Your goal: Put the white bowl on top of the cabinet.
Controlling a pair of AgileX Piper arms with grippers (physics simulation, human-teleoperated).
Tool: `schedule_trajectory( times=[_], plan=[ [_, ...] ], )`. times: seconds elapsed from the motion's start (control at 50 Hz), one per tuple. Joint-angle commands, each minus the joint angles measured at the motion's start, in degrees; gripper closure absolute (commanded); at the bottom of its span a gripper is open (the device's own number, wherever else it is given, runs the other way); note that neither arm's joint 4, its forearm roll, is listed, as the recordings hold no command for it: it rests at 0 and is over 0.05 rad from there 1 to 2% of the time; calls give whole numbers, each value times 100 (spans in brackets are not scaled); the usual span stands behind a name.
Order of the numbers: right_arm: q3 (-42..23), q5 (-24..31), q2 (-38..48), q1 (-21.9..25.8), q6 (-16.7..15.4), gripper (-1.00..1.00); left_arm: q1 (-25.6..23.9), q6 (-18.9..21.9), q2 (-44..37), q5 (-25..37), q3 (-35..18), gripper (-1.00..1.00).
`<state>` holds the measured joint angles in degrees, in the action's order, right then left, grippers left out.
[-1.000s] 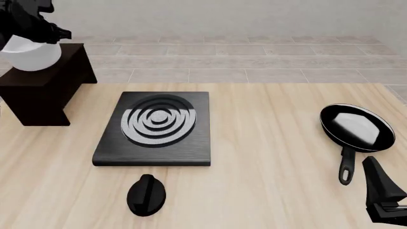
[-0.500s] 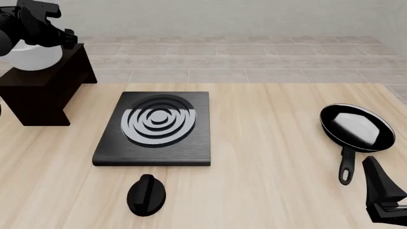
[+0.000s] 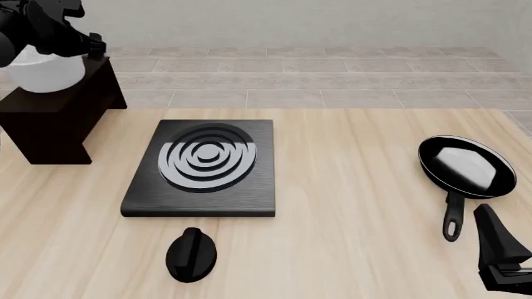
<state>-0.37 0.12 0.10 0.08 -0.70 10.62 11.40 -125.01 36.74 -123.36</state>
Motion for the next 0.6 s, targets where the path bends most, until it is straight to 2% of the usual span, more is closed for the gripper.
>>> schedule_trajectory(
  times=[0.02, 0.4, 0.6],
  plan=[
    [0, -1, 0, 1, 1, -100, -38, 87, 181, 137, -41, -100],
    [0, 0, 0, -1, 0, -100, -64, 218, 284, 413, -462, -100],
    [0, 1, 0, 1, 0, -100, -120, 221, 387, 443, -454, -100]
  ],
)
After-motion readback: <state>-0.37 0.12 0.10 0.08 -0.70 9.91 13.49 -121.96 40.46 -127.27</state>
